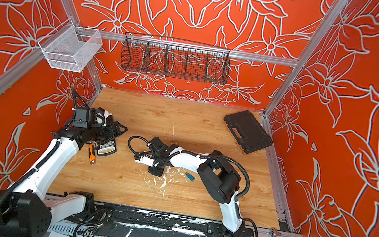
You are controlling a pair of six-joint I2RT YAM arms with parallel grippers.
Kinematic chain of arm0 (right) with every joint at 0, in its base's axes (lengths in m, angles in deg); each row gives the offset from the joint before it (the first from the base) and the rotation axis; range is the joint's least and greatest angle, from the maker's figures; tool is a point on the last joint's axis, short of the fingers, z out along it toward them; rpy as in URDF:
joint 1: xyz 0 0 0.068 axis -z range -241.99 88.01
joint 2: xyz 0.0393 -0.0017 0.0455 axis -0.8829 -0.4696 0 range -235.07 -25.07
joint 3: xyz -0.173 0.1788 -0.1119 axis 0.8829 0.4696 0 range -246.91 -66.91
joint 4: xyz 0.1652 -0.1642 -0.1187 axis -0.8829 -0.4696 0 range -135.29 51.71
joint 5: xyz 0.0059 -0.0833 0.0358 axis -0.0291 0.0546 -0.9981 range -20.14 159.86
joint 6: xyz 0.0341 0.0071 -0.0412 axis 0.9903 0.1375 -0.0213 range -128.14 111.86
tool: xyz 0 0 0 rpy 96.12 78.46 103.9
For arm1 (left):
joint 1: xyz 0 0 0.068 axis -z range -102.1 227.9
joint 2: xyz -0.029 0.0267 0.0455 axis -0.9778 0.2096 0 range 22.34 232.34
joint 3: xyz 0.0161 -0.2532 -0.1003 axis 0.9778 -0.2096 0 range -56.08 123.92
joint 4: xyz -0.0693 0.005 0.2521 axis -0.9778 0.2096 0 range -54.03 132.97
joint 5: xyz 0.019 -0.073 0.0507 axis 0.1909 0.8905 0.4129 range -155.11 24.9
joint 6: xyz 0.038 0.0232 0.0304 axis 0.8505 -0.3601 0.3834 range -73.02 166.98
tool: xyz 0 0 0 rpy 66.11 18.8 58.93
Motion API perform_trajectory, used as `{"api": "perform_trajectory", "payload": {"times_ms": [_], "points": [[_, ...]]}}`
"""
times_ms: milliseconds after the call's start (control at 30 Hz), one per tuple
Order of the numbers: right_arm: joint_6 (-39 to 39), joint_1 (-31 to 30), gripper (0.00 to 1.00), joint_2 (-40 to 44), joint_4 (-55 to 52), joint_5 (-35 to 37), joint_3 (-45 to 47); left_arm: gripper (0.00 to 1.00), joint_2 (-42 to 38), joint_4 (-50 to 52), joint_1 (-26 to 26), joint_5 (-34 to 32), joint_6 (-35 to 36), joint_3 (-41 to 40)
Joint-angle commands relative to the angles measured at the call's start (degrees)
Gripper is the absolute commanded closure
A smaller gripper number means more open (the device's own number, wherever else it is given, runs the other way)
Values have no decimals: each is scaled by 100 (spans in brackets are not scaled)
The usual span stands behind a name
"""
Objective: Close the usb drive cover
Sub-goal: Pick up the cover from the center of the board.
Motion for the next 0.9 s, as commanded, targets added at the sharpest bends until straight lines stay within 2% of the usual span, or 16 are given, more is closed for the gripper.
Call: {"api": "perform_trajectory", "payload": {"times_ms": [0,200,500,600,700,867], "points": [[-222,17,77,413,298,-57,309,25,66,90,-36,243,84,-168],[-657,305,77,938,427,-480,612,30,198,117,-38,746,170,-402],[-1473,515,77,1012,115,-792,783,40,434,-132,-35,1587,134,-818],[-1509,557,77,1065,151,-861,834,41,483,-285,-8,1924,74,-1004],[-1541,600,78,1294,480,-1029,1069,44,503,-506,168,2105,-38,-1253],[-1623,672,78,1562,663,-1128,1202,46,680,-853,848,2185,-243,-1410]]}}
